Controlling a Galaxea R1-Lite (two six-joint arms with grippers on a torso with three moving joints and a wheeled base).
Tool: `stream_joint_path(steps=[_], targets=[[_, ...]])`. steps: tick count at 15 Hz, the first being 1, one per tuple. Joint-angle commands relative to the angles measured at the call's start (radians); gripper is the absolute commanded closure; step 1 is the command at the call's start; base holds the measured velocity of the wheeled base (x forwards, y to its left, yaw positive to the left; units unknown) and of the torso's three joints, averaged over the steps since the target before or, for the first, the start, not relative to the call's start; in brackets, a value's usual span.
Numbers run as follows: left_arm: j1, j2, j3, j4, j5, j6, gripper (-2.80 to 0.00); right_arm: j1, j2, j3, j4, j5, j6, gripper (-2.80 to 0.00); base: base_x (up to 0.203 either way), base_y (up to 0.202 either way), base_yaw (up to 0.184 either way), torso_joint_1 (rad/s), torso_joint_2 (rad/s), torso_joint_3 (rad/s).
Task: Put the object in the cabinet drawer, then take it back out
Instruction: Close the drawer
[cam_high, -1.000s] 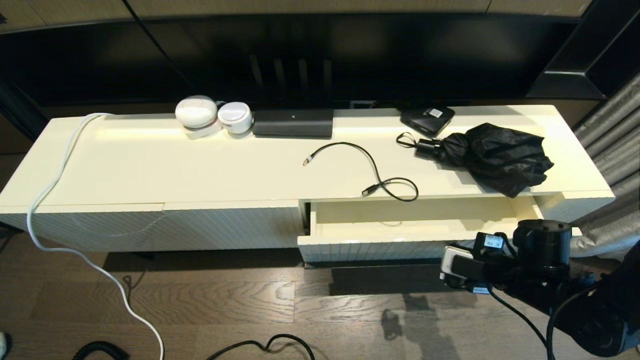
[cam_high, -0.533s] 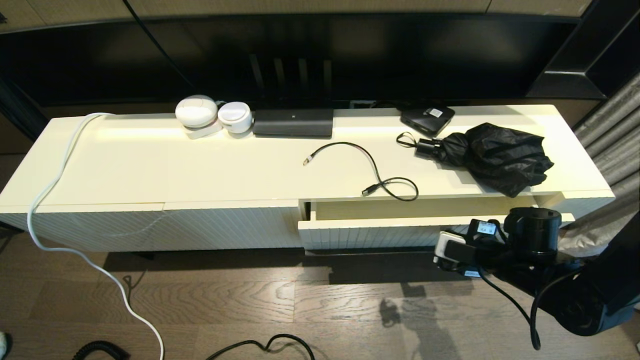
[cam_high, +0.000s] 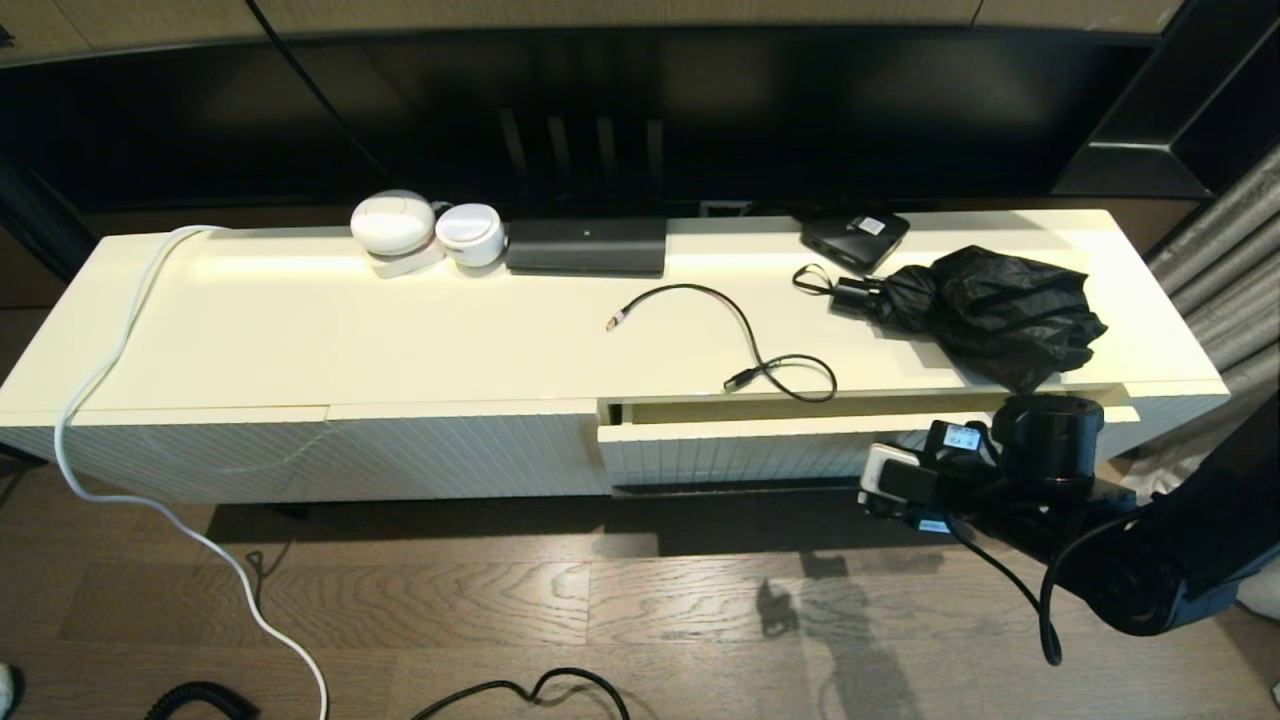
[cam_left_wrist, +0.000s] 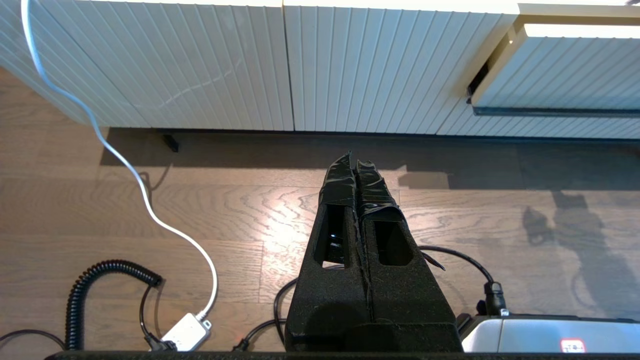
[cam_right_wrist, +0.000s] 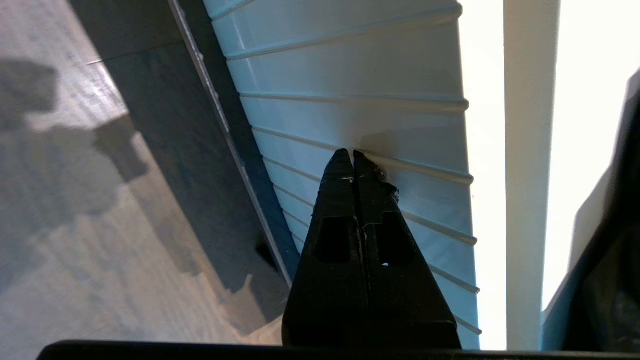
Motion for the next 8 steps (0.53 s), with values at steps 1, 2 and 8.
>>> stream_joint_path(steps=[1, 2, 8], targets=[[0.0, 0.001, 0.0, 0.0, 0.0, 0.0, 0.0, -0.006, 0.011, -0.027, -0.006, -0.001, -0.007, 0.0, 0.0, 0.0, 0.0, 0.0, 0.0, 0.0], [-0.001, 0.001, 0.0, 0.0, 0.0, 0.0, 0.0, -0.008, 0.017, -0.035, -0.005, -0.002, -0.007, 0.0, 0.0, 0.0, 0.0, 0.0, 0.0, 0.0], [-0.001, 0.001, 0.0, 0.0, 0.0, 0.0, 0.0, -0.017, 0.046, -0.09, 0.019, -0.002, -0.006, 0.0, 0.0, 0.0, 0.0, 0.0, 0.0, 0.0]])
